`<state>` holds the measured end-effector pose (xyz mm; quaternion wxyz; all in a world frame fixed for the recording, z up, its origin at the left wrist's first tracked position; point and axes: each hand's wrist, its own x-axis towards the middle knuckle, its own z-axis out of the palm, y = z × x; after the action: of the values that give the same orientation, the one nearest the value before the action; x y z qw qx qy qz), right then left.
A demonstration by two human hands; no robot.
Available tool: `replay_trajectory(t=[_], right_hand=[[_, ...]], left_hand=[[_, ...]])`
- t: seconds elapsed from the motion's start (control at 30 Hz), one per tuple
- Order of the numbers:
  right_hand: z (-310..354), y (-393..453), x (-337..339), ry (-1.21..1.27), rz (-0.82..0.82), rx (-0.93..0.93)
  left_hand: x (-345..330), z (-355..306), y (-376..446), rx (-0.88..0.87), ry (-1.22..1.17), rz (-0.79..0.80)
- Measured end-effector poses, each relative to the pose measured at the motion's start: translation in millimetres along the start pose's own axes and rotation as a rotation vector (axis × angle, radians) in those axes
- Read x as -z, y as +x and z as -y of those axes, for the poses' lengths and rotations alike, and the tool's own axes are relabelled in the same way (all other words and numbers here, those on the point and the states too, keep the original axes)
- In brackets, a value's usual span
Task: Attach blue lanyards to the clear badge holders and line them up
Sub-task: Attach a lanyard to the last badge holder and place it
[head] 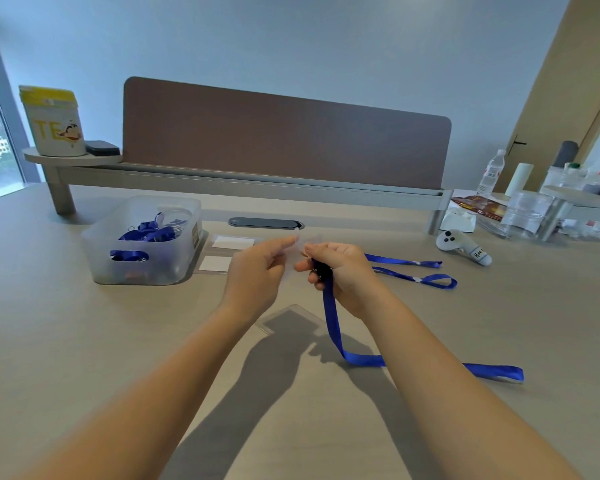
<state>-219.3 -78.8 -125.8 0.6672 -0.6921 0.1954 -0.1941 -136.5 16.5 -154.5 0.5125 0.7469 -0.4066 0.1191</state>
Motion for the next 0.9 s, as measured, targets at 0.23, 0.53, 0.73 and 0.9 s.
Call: replay_trajectory(t=[0.23, 0.53, 0.73, 0.9], right_hand=[[1.5, 2.5, -2.5, 0.000, -0.026, -0.105], [0.5, 3.1, -3.8, 0.021, 0.008, -0.048], [0.4, 6.3, -4.4, -0.077, -0.006, 0.038], [3.0, 4.6, -7.2, -0.251, 0.030, 0.112]], left_hand=[[14.7, 6.3, 2.8, -0.528, 0.569, 0.064], [17.7, 10.8, 3.3, -0.518, 0.556, 0.108], [14.6, -0.9, 4.4, -0.079, 0.099, 0.169], [17.4, -10.4, 9.8, 0.201, -0.240, 0.196]])
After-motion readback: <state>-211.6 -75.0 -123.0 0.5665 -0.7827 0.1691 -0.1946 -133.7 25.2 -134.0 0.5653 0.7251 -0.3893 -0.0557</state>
